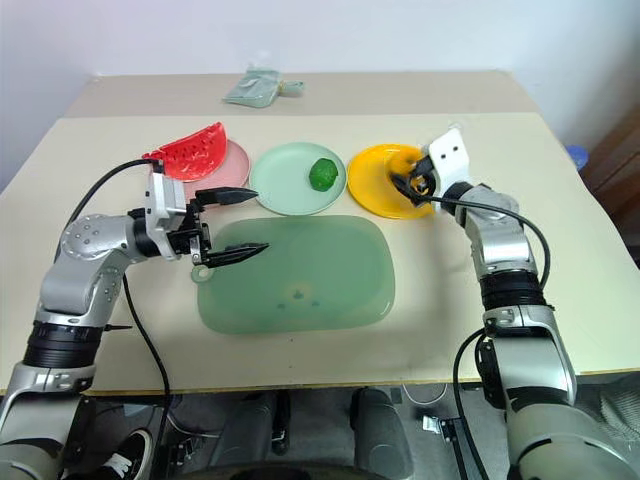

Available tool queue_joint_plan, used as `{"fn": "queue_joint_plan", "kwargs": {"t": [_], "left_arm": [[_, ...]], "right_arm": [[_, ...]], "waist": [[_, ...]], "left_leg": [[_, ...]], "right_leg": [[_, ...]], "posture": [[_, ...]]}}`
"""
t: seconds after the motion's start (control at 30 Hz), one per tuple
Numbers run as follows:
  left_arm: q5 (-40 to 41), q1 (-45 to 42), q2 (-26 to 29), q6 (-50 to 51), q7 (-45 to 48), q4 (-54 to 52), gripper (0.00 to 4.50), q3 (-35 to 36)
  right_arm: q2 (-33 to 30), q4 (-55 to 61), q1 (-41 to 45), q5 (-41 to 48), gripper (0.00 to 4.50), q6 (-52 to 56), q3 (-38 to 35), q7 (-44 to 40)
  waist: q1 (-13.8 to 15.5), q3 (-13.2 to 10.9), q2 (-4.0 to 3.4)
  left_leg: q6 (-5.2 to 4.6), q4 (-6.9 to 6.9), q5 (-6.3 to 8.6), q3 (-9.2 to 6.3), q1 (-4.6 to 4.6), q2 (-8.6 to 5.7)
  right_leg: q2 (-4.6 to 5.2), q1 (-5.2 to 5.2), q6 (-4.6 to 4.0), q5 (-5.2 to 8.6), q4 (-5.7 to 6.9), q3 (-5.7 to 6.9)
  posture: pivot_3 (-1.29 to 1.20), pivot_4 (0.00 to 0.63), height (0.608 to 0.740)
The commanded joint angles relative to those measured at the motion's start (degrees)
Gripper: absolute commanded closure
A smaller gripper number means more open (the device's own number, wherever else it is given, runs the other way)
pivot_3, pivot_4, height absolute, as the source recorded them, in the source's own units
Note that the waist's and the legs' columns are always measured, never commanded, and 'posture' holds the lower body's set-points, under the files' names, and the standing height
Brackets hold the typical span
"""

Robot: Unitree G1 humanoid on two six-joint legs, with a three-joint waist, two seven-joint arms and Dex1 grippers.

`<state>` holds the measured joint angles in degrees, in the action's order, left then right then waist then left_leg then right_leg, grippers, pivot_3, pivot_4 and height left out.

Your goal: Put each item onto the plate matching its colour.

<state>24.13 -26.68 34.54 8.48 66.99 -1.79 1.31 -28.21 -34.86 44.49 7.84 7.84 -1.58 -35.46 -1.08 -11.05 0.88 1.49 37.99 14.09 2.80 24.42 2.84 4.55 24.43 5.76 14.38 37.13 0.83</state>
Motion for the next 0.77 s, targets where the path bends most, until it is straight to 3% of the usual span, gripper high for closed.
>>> {"fn": "queue_joint_plan", "kwargs": {"t": [0.03, 0.13, 0.27, 0.43, 0.57, 0.77], "left_arm": [[-0.08, 0.01, 0.48, -1.15, 0.16, 0.45, 0.00, 0.51], [0.33, 0.23, 0.58, -1.66, 0.71, 0.97, 0.00, 0.78], [0.22, -0.28, 1.35, -1.33, 0.05, 2.41, 0.00, 1.59], [1.08, -0.65, 3.21, -0.77, 1.08, 4.85, 0.00, 2.87], [2.84, 0.95, 4.51, 1.47, 1.54, 4.93, 0.00, 4.36], [7.85, 3.50, 5.81, 7.39, 2.55, 2.95, 0.00, 7.15]], "right_arm": [[-0.25, 1.34, 2.44, 1.88, 0.05, -1.66, -1.97, -2.32], [-0.80, 1.90, 2.56, 1.57, 0.05, -3.56, -2.68, -1.84], [-0.54, 10.96, -0.10, 9.04, 0.05, -4.02, -7.25, -6.59], [-5.00, 36.16, -13.80, 27.13, 0.05, 11.28, -5.76, -25.22], [-8.97, 44.67, -21.45, 27.21, 0.05, 12.22, -3.30, -30.09], [-8.66, 45.02, -21.19, 23.17, 0.05, 7.77, -2.27, -29.58]], "waist": [[-0.02, -0.01, -0.01], [0.18, -0.01, -0.01], [0.50, -0.01, -0.02], [0.66, 0.00, 0.00], [0.42, 0.00, 0.00], [0.33, 0.00, -0.01]], "left_leg": [[0.00, -0.01, 0.00, 0.00, -0.01, 0.00], [0.00, -0.01, 0.00, 0.02, 0.00, 0.00], [0.00, 0.00, 0.00, 0.03, 0.01, 0.00], [-0.01, -0.02, 0.01, 0.01, 0.00, 0.02], [-0.01, 0.03, 0.01, 0.03, -0.01, 0.01], [-0.01, 0.04, 0.01, 0.01, -0.08, 0.04]], "right_leg": [[-0.01, 0.01, 0.00, 0.00, 0.00, -0.01], [0.00, 0.02, 0.00, 0.00, 0.00, -0.01], [0.02, 0.01, 0.01, 0.00, 0.00, -0.01], [0.01, 0.00, 0.01, 0.00, -0.01, 0.00], [0.04, -0.03, 0.01, -0.01, 0.00, 0.00], [-0.02, -0.04, 0.00, 0.01, 0.04, -0.01]], "posture": [[0.00, 0.150, 0.737], [0.00, 0.150, 0.737], [0.00, 0.150, 0.737], [0.00, 0.150, 0.737], [0.00, 0.150, 0.737], [0.00, 0.150, 0.737]]}}
